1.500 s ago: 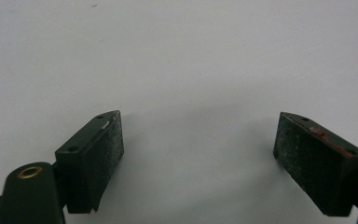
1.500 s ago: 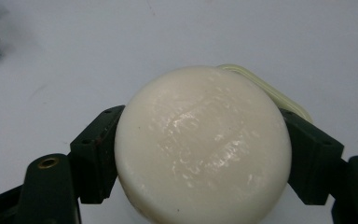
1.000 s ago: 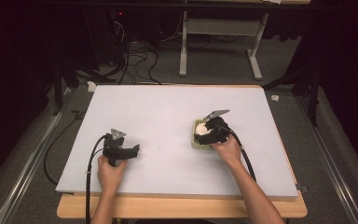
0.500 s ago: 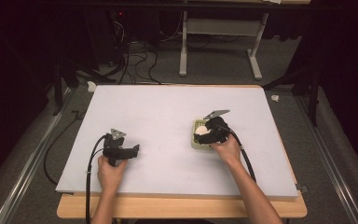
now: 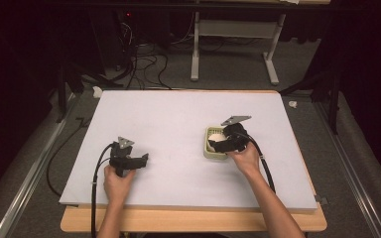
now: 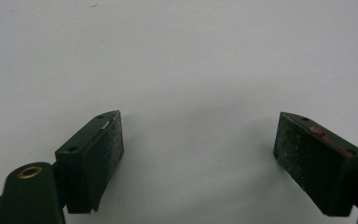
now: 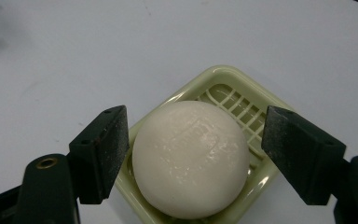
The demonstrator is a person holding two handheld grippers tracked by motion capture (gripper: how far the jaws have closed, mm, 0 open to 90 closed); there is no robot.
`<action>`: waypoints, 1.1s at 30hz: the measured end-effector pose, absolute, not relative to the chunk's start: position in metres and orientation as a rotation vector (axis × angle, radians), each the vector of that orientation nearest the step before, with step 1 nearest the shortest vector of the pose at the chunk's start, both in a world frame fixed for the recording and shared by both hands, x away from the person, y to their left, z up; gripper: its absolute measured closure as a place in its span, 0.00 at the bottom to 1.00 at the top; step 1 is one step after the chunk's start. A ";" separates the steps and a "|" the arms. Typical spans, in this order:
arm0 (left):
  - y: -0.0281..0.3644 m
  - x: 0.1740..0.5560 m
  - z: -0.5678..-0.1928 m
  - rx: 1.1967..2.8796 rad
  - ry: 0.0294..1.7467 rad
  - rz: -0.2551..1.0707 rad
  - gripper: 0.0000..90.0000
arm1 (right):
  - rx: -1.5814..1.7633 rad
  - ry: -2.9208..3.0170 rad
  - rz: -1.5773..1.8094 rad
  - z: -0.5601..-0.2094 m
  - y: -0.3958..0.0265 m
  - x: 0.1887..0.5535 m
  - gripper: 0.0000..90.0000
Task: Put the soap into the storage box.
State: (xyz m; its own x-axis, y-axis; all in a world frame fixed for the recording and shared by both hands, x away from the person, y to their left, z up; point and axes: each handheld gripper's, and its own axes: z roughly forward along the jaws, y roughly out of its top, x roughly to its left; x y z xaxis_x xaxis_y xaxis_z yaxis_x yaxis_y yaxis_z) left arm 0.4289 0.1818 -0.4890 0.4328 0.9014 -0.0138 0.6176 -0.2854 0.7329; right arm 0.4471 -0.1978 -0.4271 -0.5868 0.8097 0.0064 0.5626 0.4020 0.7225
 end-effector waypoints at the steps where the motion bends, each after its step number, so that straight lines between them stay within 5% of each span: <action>1: 0.182 0.429 -0.489 2.014 1.275 0.540 0.18 | 1.194 2.312 0.998 -0.426 -0.198 0.446 0.26; 33: 0.182 0.429 -0.489 2.014 1.275 0.541 0.18 | 1.249 2.173 1.089 -0.407 -0.247 0.428 0.30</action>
State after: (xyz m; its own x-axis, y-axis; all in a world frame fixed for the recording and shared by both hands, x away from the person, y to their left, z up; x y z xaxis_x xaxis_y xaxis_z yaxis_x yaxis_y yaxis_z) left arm 0.4288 0.1817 -0.4890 0.4327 0.9014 -0.0131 0.6174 -0.2857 0.7330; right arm 0.4276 -0.2469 -0.4071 -0.5170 0.8554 0.0332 0.5385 0.2948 0.7894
